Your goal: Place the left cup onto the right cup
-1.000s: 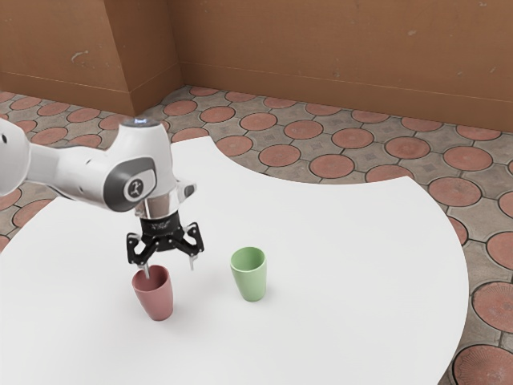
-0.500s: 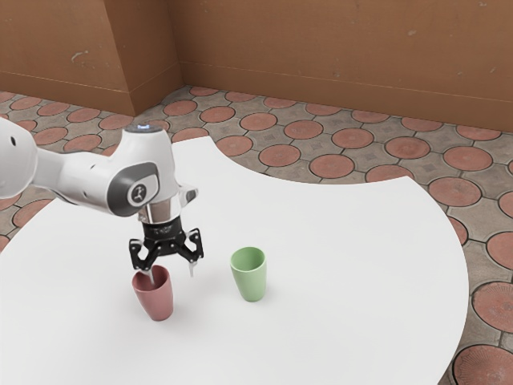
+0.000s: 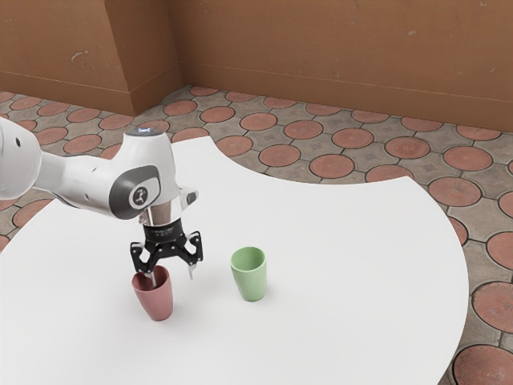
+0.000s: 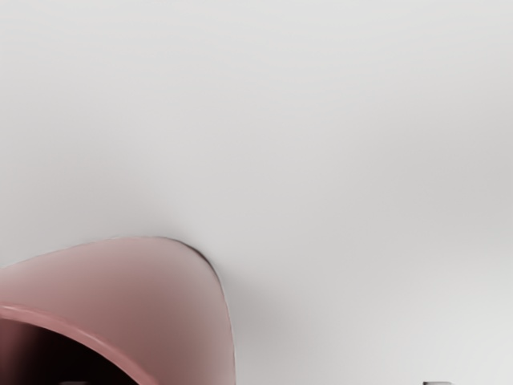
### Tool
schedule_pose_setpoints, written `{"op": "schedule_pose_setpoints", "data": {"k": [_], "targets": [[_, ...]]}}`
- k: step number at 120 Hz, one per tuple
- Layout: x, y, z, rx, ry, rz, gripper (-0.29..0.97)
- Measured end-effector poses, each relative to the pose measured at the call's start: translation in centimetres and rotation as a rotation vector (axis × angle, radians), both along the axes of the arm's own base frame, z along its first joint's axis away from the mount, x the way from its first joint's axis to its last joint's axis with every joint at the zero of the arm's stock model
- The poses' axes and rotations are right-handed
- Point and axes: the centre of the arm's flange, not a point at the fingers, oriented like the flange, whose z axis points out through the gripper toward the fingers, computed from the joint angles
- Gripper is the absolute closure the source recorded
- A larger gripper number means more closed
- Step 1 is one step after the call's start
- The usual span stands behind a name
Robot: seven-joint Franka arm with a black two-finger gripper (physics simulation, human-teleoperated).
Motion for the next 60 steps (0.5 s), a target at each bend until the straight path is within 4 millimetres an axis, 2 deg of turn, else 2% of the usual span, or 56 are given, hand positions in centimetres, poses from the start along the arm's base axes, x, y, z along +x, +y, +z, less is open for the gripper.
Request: {"op": "schedule_pose_setpoints", "data": {"k": [60], "targets": [[-0.59,0.10,0.59,-0.001,-0.008,0.003,0.27]]}}
